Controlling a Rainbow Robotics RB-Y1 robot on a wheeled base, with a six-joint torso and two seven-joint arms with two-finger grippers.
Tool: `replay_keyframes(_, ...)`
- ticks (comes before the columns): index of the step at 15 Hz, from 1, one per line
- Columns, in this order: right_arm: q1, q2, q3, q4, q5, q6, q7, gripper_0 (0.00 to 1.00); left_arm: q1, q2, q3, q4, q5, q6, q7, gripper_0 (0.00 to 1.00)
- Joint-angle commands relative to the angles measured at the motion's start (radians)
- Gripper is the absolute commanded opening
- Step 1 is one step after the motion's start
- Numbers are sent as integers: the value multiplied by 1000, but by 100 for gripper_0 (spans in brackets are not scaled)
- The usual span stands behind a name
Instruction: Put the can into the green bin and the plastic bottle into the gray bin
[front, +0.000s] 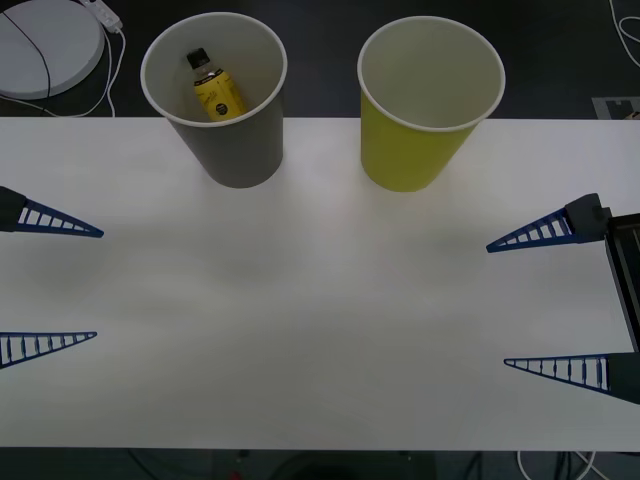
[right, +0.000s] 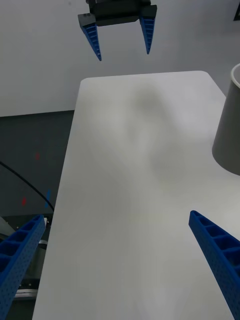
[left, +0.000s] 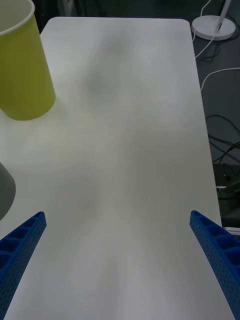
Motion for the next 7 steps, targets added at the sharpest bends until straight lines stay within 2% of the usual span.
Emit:
replay_keyframes(1,0,0,0,0,0,0,0,100,3,0,0,0,-1,-1,-12,100)
replay_keyframes(7,0,0,0,0,0,0,0,100,6,0,0,1,-1,-1,-17,100)
